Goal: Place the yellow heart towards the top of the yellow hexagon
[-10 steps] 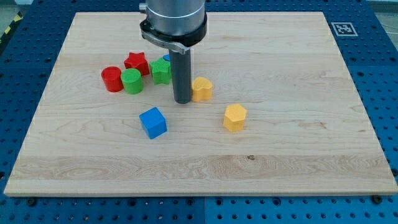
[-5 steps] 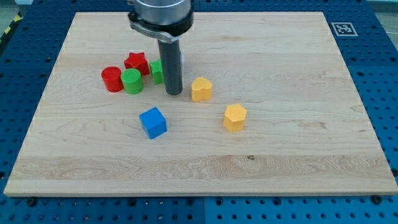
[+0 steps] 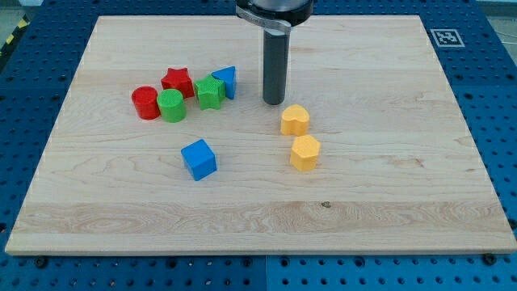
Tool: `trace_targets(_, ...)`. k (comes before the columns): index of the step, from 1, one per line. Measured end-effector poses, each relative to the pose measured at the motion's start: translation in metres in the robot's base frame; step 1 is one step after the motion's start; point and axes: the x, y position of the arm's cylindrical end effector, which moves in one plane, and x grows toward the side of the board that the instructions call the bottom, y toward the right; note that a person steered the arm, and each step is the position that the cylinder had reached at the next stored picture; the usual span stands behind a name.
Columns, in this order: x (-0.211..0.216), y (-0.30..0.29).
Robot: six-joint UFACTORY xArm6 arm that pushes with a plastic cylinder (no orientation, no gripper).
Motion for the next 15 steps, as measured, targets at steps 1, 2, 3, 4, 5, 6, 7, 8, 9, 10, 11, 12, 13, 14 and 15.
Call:
trace_targets(1, 0.000, 0.000)
trace_targets(2, 0.004, 0.009)
trace_targets(3, 0.004, 0.009)
trace_targets(4, 0.012, 0.001)
trace_targets(5, 0.014, -0.004)
trace_targets(6, 0.032, 0.007)
trace_targets(7, 0.043, 0.017)
trace_targets(8, 0.048, 0.017)
trace_targets(9, 0.050, 0.016)
trace_targets(10, 0.049, -0.004)
trace_targets(11, 0.049, -0.008)
trace_targets(12, 0.049, -0.008)
trace_targets(13, 0.053, -0.018)
trace_targets(14, 0.059, -0.028)
trace_targets(15, 0.083, -0.056)
